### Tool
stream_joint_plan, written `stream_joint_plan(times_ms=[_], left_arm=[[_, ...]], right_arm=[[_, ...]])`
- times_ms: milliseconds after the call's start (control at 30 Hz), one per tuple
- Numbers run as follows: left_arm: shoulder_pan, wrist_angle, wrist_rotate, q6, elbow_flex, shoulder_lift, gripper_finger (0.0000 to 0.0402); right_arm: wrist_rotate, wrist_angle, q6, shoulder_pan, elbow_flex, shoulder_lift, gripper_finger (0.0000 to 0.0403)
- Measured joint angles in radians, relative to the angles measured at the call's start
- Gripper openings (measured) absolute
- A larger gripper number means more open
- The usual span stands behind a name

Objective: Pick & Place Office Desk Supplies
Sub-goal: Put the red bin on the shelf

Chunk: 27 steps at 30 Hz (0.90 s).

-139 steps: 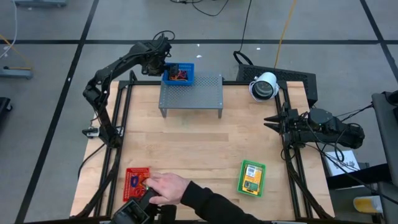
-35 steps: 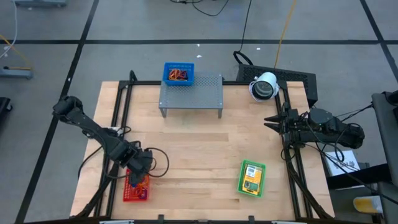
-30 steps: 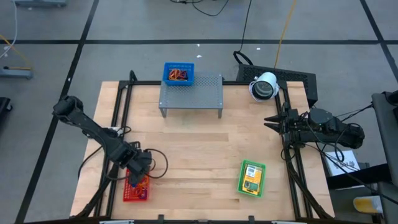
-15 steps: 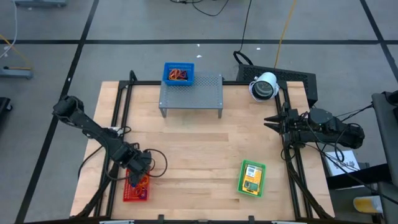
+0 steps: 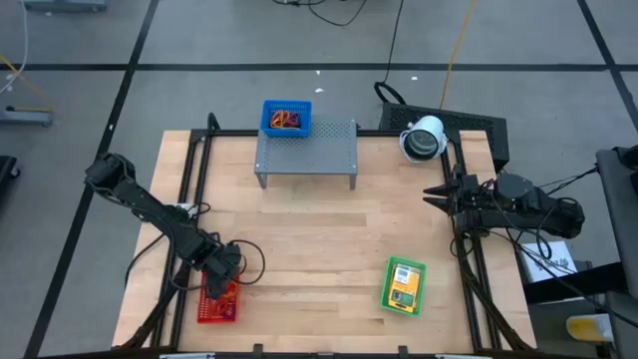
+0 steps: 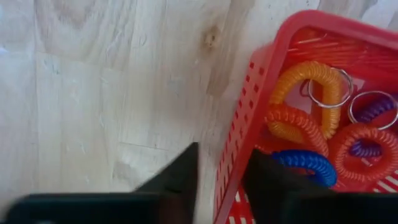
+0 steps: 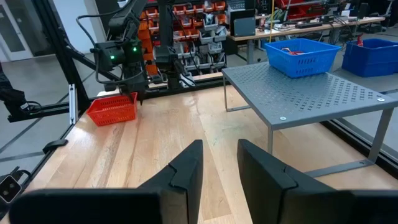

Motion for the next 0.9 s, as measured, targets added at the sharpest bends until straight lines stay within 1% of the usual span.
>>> stream_joint_plan(times_ms=[100, 133, 167, 267, 367, 567, 767, 900], left_arm=[[0.0, 0.0, -0.001, -0.018, 0.0, 0.0, 0.0036], [0.0, 0.001, 0.001, -0.029, 0.0, 0.0, 0.0019], [0.0, 0.002, 0.0, -0.041, 0.0, -0.001, 0.0013], [0.001, 0.007, 0.0, -0.088, 0.001, -0.001, 0.0014], [0.006, 0.026, 0.011, -0.149, 0.014, -0.001, 0.0006], [0.049, 0.034, 0.037, -0.259, 0.083, 0.0, 0.0004], [0.163, 0.023, 0.031, -0.325, 0.189, 0.0, 0.0004], [0.267, 0.006, 0.007, -0.371, 0.279, 0.0, 0.0004]], right_arm=[[0.0, 0.0, 0.0, 0.0, 0.0, 0.0, 0.0089], [0.0, 0.0, 0.0, 0.0, 0.0, 0.0, 0.0089], [0.0, 0.0, 0.0, 0.0, 0.0, 0.0, 0.0089], [0.0, 0.0, 0.0, 0.0, 0.0, 0.0, 0.0089], [0.0, 0.0, 0.0, 0.0, 0.0, 0.0, 0.0089], [0.0, 0.0, 0.0, 0.0, 0.0, 0.0, 0.0089], [0.0, 0.0, 0.0, 0.0, 0.0, 0.0, 0.0089], [0.0, 0.0, 0.0, 0.0, 0.0, 0.0, 0.0089]])
